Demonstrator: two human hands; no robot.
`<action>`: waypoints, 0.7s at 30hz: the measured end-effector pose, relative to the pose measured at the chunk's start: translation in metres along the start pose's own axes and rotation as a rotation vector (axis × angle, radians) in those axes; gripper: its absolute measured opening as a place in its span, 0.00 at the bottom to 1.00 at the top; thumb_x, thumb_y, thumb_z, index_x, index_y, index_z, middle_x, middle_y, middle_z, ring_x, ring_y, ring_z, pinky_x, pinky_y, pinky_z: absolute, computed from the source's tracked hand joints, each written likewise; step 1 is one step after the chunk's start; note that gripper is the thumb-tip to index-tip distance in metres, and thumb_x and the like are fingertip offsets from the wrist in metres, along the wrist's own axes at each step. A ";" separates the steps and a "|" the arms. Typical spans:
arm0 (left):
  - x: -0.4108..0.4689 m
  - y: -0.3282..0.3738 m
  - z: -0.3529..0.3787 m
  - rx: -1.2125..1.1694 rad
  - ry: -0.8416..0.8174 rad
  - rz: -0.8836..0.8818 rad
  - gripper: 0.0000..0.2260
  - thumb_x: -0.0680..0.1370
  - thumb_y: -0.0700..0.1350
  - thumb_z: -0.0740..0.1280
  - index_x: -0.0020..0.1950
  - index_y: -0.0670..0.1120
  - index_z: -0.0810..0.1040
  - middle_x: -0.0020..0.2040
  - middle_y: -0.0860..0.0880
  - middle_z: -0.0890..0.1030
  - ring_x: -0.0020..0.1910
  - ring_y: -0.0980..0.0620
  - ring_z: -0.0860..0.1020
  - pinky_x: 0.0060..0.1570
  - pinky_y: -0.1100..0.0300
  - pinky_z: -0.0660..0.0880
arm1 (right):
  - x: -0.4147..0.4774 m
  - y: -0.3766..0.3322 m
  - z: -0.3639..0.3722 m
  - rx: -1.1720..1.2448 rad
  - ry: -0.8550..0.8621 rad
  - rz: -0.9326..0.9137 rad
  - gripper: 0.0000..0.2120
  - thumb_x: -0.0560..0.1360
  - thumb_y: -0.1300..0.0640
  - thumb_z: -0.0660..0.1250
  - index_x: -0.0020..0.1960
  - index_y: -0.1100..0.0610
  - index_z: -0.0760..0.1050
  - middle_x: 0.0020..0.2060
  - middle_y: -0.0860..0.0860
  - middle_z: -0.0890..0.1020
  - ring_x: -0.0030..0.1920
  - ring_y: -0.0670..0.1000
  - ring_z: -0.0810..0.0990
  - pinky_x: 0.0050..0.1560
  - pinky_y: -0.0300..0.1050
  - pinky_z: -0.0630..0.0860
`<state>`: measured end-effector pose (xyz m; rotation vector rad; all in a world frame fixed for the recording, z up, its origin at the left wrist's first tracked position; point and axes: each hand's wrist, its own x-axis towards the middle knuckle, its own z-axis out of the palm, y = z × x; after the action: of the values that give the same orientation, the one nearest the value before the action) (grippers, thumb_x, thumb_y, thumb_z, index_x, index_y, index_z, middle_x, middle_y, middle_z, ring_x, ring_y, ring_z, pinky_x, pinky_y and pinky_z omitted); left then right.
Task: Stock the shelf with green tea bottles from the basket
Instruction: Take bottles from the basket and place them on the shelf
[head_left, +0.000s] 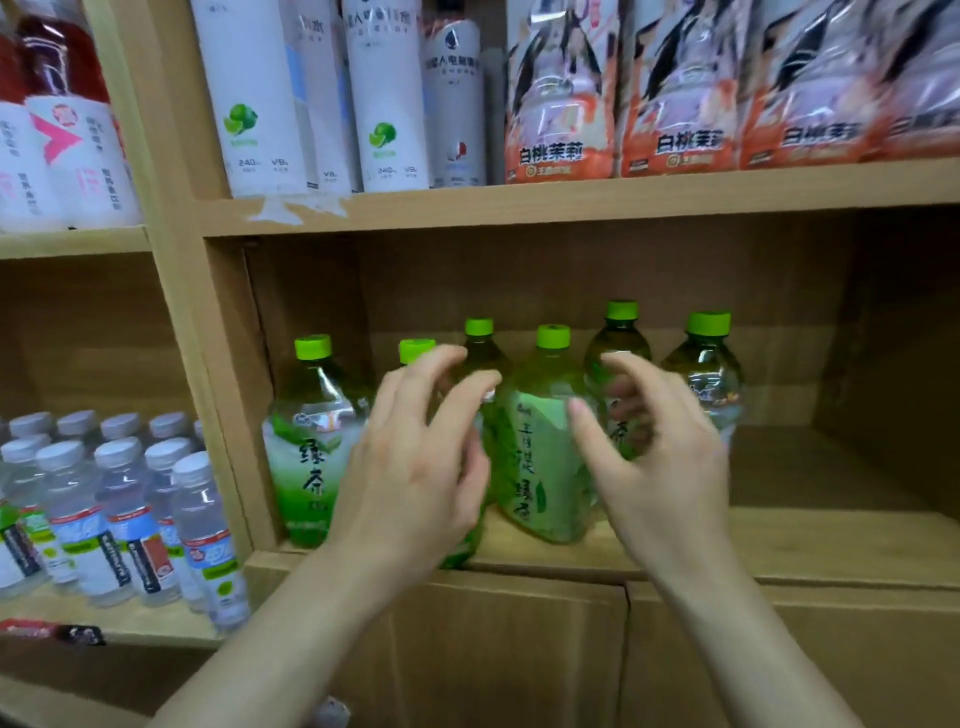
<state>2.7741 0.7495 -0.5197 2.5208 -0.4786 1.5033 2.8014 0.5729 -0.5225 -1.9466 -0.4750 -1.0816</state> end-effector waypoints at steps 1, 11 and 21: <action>0.002 0.010 0.007 -0.034 -0.023 0.034 0.17 0.73 0.42 0.64 0.62 0.43 0.75 0.63 0.42 0.73 0.60 0.45 0.72 0.52 0.54 0.76 | 0.006 0.014 -0.016 -0.020 0.129 0.005 0.22 0.72 0.48 0.69 0.63 0.54 0.72 0.51 0.48 0.75 0.48 0.43 0.73 0.48 0.33 0.73; 0.118 0.033 0.058 0.163 -0.429 -0.234 0.18 0.80 0.52 0.56 0.68 0.49 0.69 0.67 0.41 0.71 0.65 0.39 0.68 0.58 0.47 0.71 | 0.019 0.097 -0.024 0.164 -0.192 0.426 0.40 0.66 0.51 0.77 0.68 0.45 0.55 0.48 0.35 0.75 0.49 0.42 0.77 0.51 0.38 0.71; 0.132 0.034 0.066 0.036 -0.693 -0.398 0.09 0.75 0.57 0.65 0.49 0.53 0.73 0.51 0.47 0.79 0.48 0.46 0.77 0.44 0.58 0.71 | 0.025 0.120 -0.038 0.197 -0.182 0.434 0.43 0.66 0.53 0.78 0.71 0.48 0.54 0.47 0.39 0.75 0.47 0.42 0.76 0.49 0.36 0.70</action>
<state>2.8745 0.6733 -0.4358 2.8882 -0.0100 0.4883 2.8745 0.4707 -0.5493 -1.8647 -0.2275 -0.5648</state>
